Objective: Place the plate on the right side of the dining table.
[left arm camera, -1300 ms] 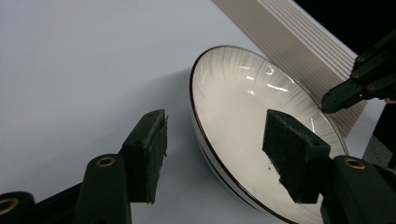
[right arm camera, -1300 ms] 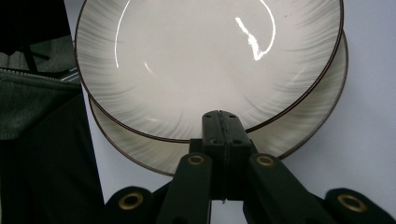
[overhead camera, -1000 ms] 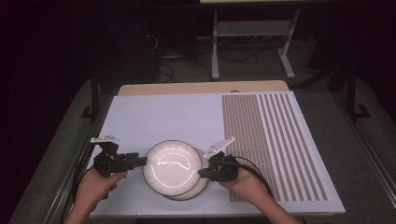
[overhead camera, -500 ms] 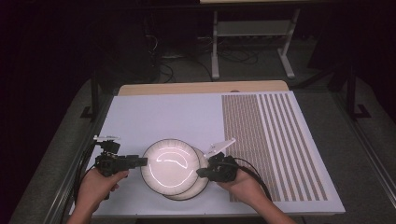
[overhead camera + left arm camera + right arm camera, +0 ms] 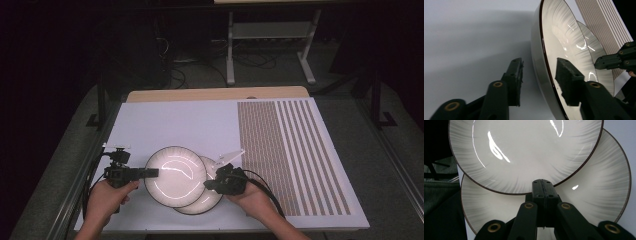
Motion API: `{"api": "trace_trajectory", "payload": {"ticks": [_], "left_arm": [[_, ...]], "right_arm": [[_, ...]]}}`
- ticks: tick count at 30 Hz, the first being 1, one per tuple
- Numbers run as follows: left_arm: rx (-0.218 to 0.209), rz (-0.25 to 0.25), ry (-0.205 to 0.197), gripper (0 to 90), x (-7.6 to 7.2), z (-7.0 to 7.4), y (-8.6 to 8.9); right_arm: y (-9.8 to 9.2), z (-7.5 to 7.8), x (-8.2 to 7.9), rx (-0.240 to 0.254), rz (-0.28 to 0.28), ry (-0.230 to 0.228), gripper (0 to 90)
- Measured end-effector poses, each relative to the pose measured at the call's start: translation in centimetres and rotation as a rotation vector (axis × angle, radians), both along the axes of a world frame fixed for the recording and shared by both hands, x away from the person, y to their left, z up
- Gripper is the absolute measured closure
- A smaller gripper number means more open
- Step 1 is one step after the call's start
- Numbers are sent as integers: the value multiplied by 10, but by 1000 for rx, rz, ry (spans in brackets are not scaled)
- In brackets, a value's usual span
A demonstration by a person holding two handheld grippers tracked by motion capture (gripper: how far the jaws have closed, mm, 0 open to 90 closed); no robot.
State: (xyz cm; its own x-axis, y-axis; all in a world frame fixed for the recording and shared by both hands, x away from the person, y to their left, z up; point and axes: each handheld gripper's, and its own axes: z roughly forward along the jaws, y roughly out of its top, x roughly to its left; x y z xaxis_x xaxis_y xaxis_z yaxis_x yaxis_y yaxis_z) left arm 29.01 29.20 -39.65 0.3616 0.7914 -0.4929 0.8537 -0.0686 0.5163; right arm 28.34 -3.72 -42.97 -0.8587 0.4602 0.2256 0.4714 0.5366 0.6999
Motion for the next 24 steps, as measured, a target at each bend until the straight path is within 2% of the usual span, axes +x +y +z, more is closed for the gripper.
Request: {"api": "trace_trajectory", "payload": {"ticks": [5,9,15,17,24], "left_arm": [[-6,3,11,684,1,0,-2],[-15,19,20,706,3,0,-3],[-75,75,61,757,5,3,3],[-94,90,63,774,5,3,3],[-127,135,84,793,7,1,3]], "right_arm": [[3,-2,0,11,-17,-2,897],[4,-4,-1,23,-27,-6,898],[7,-7,-2,34,-39,-9,897],[8,-7,-2,30,-36,-9,897],[7,-7,-2,34,-45,-6,896]]}}
